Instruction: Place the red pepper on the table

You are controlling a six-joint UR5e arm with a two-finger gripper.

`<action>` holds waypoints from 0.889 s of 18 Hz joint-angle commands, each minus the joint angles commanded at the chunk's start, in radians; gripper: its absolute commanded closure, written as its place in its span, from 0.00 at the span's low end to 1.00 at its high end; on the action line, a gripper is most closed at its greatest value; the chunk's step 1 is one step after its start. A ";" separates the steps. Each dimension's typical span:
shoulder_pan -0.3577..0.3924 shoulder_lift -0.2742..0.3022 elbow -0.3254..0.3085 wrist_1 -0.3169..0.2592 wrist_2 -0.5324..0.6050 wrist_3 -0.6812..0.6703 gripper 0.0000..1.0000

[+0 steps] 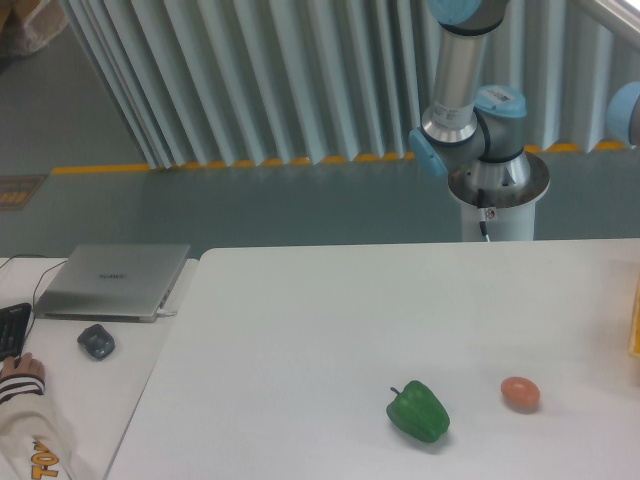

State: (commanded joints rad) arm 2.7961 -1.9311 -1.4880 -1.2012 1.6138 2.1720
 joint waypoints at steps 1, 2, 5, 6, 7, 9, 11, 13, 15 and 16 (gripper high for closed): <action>0.012 -0.014 0.011 0.003 -0.003 0.000 0.00; 0.016 -0.026 0.012 0.005 0.000 -0.001 0.00; 0.020 -0.045 0.011 0.023 -0.002 -0.009 0.00; 0.019 -0.049 0.012 0.023 -0.002 -0.017 0.00; 0.019 -0.055 0.015 0.023 -0.002 -0.017 0.00; 0.020 -0.074 0.020 0.025 -0.002 -0.015 0.00; 0.025 -0.080 0.018 0.031 -0.002 -0.015 0.00; 0.025 -0.082 0.017 0.031 -0.002 -0.018 0.00; 0.023 -0.085 0.020 0.035 -0.002 -0.020 0.00; 0.022 -0.092 0.023 0.043 -0.002 -0.026 0.00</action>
State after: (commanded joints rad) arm 2.8179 -2.0232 -1.4650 -1.1582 1.6122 2.1461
